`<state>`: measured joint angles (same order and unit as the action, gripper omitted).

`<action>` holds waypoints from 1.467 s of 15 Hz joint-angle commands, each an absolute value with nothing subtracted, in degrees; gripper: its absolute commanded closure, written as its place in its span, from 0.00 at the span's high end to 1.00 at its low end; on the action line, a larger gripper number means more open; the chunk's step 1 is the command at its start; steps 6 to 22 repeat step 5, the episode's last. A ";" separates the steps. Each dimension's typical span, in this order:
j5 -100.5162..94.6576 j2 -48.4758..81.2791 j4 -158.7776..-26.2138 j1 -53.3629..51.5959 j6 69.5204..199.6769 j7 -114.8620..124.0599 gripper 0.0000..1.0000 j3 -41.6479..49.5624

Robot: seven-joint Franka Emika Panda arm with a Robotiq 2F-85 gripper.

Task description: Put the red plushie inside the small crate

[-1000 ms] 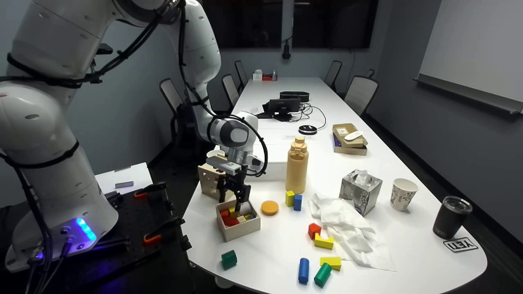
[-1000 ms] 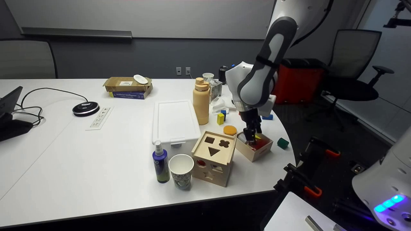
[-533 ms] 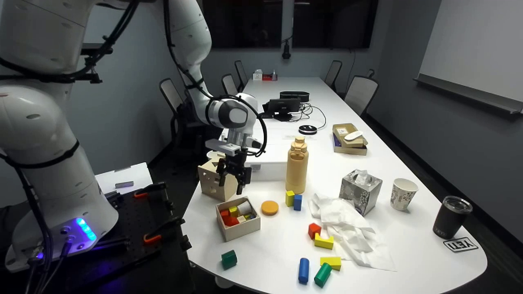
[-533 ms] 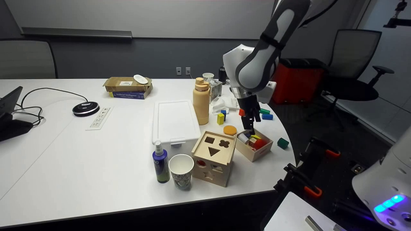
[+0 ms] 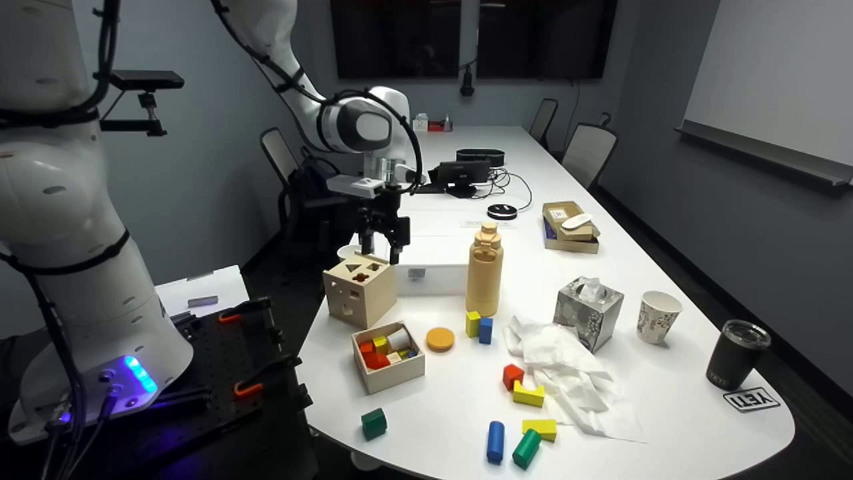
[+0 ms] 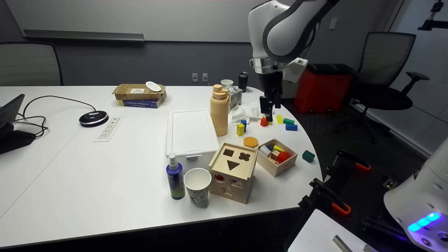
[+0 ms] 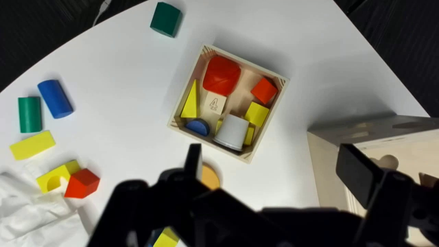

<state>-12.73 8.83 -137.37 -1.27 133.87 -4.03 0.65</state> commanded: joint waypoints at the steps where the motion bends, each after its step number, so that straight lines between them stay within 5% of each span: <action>1: -12.09 4.47 -138.66 -1.32 133.29 -2.00 1.00 0.30; 22: -12.54 3.54 -137.75 -1.28 133.74 -0.69 1.00 0.31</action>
